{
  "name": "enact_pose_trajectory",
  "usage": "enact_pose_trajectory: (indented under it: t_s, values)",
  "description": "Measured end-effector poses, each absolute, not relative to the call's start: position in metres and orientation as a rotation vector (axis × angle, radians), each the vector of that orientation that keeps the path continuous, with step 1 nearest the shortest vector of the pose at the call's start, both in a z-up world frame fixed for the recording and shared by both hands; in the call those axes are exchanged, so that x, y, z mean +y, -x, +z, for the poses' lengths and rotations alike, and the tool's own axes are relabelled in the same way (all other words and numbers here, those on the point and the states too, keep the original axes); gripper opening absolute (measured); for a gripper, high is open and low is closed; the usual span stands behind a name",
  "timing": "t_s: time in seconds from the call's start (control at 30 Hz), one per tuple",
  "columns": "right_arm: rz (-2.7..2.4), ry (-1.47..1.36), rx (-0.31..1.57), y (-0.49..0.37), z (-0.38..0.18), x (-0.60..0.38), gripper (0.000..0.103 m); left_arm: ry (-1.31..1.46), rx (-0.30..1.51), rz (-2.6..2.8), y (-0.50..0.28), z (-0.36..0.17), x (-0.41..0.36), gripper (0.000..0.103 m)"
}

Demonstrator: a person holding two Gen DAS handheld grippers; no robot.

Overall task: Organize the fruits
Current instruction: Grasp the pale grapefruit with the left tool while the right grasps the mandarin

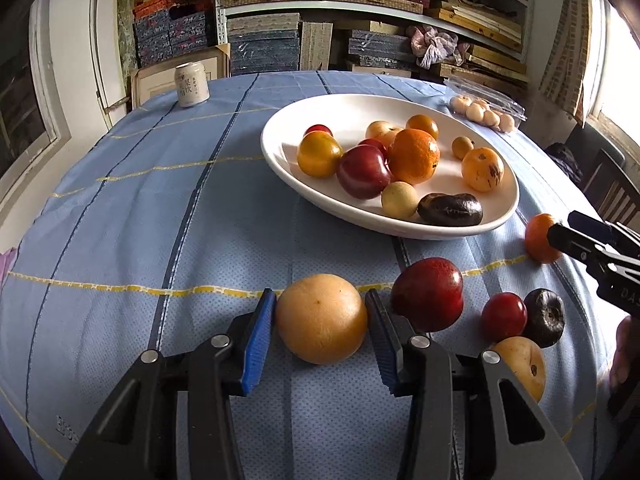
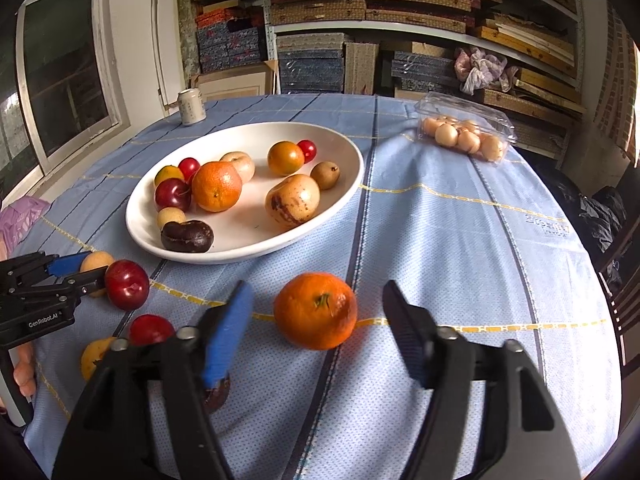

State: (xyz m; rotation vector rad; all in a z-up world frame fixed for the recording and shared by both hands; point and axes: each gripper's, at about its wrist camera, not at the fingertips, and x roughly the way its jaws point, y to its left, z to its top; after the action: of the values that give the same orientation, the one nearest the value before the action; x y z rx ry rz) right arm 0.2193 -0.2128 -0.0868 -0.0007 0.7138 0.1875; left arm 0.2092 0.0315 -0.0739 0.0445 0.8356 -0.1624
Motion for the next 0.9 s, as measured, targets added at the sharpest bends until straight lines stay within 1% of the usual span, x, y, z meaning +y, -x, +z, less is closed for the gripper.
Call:
enact_pose_trajectory:
  t_s: [0.2,0.53,0.57,0.6,0.63,0.67,0.9]
  values:
    - [0.165,0.042,0.758,-0.229,-0.091,-0.206,0.071,-0.028,0.822,-0.172,-0.208,-0.072,0.032,0.046]
    - [0.137,0.01,0.836,-0.252,-0.098,-0.205,0.072,0.013,0.825,-0.193,-0.208,-0.072,0.038,0.046]
    - [0.136,-0.001,0.839,-0.253,-0.1,-0.206,0.07,0.015,0.826,-0.193,-0.208,-0.073,0.038,0.046]
    - [0.139,-0.012,0.847,-0.255,-0.103,-0.207,0.055,0.016,0.828,-0.193,-0.209,-0.073,0.038,0.046]
    - [0.152,-0.011,0.865,-0.257,-0.107,-0.206,0.049,0.018,0.828,-0.193,-0.208,-0.073,0.038,0.046]
    - [0.151,0.003,0.878,-0.257,-0.109,-0.204,0.047,0.02,0.828,-0.192,-0.209,-0.073,0.039,0.046]
    - [0.143,0.028,0.843,-0.25,-0.105,-0.2,0.046,0.019,0.825,-0.191,-0.208,-0.073,0.04,0.046]
